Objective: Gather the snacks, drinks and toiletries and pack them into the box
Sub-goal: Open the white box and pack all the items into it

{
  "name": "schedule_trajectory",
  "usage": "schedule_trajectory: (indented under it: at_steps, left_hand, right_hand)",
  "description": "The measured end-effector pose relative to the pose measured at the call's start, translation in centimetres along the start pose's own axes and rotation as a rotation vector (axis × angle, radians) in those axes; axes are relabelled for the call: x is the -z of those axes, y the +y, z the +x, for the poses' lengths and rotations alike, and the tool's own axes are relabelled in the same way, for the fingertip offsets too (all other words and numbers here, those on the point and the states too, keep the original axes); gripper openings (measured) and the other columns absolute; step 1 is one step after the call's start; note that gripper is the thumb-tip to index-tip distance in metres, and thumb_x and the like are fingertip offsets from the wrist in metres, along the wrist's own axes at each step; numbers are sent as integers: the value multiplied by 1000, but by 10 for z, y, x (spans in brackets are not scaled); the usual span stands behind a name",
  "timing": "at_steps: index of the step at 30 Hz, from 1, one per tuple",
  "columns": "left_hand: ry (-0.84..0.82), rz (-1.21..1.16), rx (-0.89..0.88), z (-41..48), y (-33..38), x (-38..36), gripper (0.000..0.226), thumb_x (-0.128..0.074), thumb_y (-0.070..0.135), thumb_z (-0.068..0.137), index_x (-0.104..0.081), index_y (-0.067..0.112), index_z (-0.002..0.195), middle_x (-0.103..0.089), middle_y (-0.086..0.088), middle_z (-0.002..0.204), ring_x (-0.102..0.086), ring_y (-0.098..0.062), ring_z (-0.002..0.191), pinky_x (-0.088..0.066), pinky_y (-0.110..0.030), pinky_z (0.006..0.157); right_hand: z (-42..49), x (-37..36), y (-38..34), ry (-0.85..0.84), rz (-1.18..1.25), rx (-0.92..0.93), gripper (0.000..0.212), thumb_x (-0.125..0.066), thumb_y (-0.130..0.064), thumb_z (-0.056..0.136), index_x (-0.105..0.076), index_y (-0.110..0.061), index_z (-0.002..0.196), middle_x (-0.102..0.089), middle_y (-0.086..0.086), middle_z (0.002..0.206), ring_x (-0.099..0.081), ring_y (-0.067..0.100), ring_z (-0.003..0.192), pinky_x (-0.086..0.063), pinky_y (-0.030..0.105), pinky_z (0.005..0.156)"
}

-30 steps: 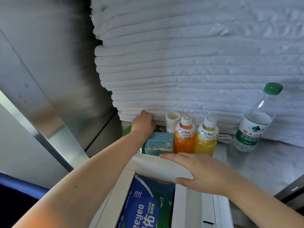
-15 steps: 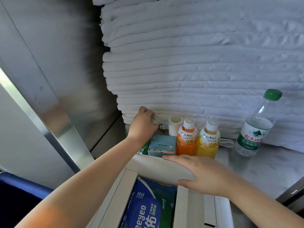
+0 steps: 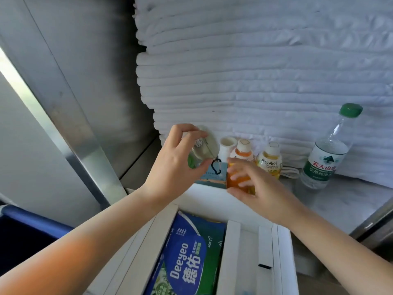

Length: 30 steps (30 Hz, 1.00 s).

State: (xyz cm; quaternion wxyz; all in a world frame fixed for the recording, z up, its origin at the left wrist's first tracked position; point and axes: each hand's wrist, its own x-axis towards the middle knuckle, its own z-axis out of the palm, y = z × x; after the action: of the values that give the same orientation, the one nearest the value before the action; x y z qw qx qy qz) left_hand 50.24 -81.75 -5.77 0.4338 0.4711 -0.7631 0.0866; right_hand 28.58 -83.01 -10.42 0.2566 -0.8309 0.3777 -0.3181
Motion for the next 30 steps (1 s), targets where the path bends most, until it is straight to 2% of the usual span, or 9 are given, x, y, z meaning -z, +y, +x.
schedule_trajectory:
  at_steps: [4, 8, 11, 15, 17, 20, 22, 26, 30]
  left_hand:
    - [-32, 5, -31, -19, 21, 8, 49, -77, 19, 73, -59, 3, 115, -48, -9, 116, -49, -22, 109, -45, -33, 90]
    - [-75, 6, -19, -35, 31, 10, 51, -80, 21, 72, -59, 7, 116, -49, -7, 115, -49, -24, 107, -40, -26, 93]
    - [-101, 38, 9, -42, 32, 10, 54, -83, 18, 69, -59, 9, 116, -50, -9, 115, -47, -26, 106, -34, -19, 95]
    - [-204, 46, 56, -48, 33, 15, 64, -82, 28, 69, -55, 11, 124, -46, -10, 121, -42, -22, 113, -32, -19, 95]
    - [-283, 5, 71, -49, 32, 21, 70, -77, 37, 71, -49, 16, 131, -41, -5, 127, -38, -14, 118, -32, -14, 95]
    - [-407, -75, 138, -50, 34, 27, 71, -57, 58, 76, -40, 26, 137, -37, 12, 128, -36, 12, 109, -30, 2, 85]
    - [-479, -105, 232, -53, 34, 26, 70, -43, 66, 77, -35, 34, 138, -36, 23, 120, -37, 24, 99, -33, 3, 77]
    - [-600, -145, 299, -62, 31, 19, 46, -49, 57, 85, -42, 42, 128, -51, 26, 103, -51, 16, 84, -43, -5, 68]
    - [-686, -80, 321, -70, 33, 10, 31, -55, 55, 83, -47, 42, 110, -55, 25, 85, -56, 6, 76, -46, -12, 64]
  right_hand:
    - [3, -5, -19, 86, 203, -31, 56, -57, -53, 78, -43, -34, 128, -58, -17, 117, -55, -4, 109, -48, 17, 88]
    - [2, -8, -37, 47, 399, -47, 34, -60, -42, 80, -52, -37, 112, -68, -13, 97, -64, 1, 93, -48, 12, 77]
    - [1, -11, -41, 18, 408, -62, 34, -63, -35, 81, -56, -25, 112, -69, -9, 89, -66, 4, 84, -51, 16, 74]
    - [2, -9, -34, -105, 379, -116, 45, -61, -40, 78, -55, -19, 117, -70, -2, 98, -67, 10, 90, -54, 32, 83]
    - [2, -4, -28, -165, 414, -141, 44, -62, -42, 78, -56, -22, 117, -70, -2, 100, -67, 11, 93, -53, 32, 85]
    - [3, 5, -20, -304, 417, -152, 43, -62, -43, 78, -57, -24, 117, -69, -5, 104, -66, 12, 97, -53, 29, 83]
    - [3, 10, -17, -411, 403, -157, 45, -63, -44, 79, -55, -26, 119, -68, -8, 109, -64, 12, 103, -52, 30, 85]
    - [4, 16, -16, -599, 273, -185, 38, -64, -34, 85, -53, -30, 122, -67, -11, 114, -63, 9, 105, -50, 33, 93]
    - [4, 13, -18, -705, 113, -211, 34, -65, -32, 86, -54, -36, 118, -67, -12, 108, -66, 4, 92, -53, 31, 85]
